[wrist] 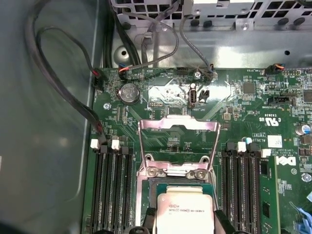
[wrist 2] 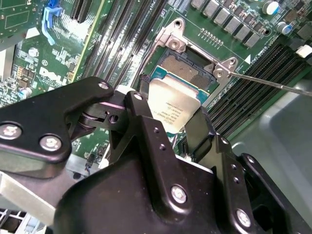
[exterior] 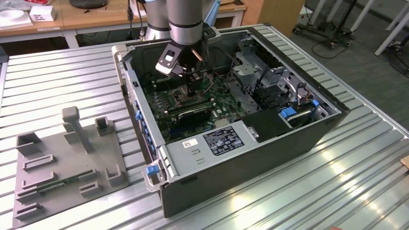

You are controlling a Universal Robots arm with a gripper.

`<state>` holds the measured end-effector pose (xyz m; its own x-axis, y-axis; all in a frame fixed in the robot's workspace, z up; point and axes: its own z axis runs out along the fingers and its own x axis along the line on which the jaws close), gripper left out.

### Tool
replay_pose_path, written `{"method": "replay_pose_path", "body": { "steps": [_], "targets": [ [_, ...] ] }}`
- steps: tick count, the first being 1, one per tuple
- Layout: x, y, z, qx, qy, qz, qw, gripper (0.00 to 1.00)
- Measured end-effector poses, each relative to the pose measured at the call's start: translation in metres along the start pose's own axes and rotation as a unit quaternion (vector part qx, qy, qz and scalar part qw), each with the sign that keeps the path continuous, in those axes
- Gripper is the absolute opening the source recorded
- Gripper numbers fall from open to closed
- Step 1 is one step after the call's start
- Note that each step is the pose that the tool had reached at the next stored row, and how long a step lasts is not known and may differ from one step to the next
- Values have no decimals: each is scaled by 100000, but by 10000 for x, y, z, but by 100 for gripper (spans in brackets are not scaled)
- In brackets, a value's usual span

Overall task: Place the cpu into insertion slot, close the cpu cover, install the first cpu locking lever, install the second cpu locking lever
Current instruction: 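Place the cpu into insertion slot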

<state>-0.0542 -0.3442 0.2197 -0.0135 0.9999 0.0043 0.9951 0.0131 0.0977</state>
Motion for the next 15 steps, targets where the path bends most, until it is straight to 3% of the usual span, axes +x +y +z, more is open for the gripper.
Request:
{"method": "replay_pose_path", "body": {
  "steps": [7, 15],
  "targets": [
    [0, -12, 58, 2, -2, 4, 100000, 54],
    [-1, -15, 80, 7, -17, 29, 100000, 54]
  ]
}}
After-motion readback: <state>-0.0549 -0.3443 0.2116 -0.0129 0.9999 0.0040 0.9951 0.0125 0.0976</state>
